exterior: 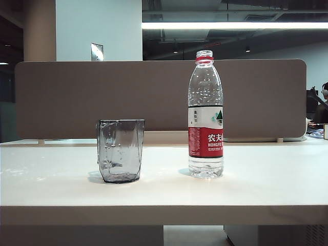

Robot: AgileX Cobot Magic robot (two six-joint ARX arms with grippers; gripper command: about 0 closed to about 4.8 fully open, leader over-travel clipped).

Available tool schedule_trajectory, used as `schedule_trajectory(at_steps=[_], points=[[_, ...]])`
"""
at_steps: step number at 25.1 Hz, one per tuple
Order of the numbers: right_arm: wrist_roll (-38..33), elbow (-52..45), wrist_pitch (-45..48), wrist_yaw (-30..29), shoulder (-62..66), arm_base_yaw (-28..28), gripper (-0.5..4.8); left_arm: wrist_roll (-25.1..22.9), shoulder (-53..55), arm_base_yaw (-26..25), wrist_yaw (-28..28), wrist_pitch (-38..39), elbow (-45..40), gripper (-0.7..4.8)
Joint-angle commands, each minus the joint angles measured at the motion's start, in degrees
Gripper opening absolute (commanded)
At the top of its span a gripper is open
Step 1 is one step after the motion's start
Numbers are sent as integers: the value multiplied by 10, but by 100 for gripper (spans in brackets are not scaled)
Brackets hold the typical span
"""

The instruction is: Pick up the mineral water bottle on the table and pour water into the mug until it's half full.

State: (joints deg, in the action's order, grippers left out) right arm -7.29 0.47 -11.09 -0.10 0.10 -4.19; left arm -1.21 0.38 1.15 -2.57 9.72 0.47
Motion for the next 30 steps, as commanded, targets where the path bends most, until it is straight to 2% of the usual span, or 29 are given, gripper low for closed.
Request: schedule_trajectory(at_steps=[1,11,14,18,19,22,26,27,30], points=[[-2,-4,6,2,0,-1,-5,4,0,1,-2,-3,1,-5],[-9,-4,6,-3,1,-1,-5,4,0,1,-2,-3,0,-5],[-75,-4,6,-3,0,-1,-5,4,1,1,-2,7,12,-5],[-125,-3,10,-28,0,-1,-5,4,33,11,0,68,63,-5],[-128,-3,17,-65,0,-1,-5,4,63,32,0,97,98,-5],[-129,-3,36,-125,0,-1,-5,4,113,79,0,122,148,-5],[-148,-2,68,-196,0,-1,-4,4,156,150,0,119,198,-5],[-157,0,85,-229,0,-1,2,4,168,185,0,116,216,-5],[-151,39,82,-233,0,0,4,4,171,240,-1,98,228,-5]])
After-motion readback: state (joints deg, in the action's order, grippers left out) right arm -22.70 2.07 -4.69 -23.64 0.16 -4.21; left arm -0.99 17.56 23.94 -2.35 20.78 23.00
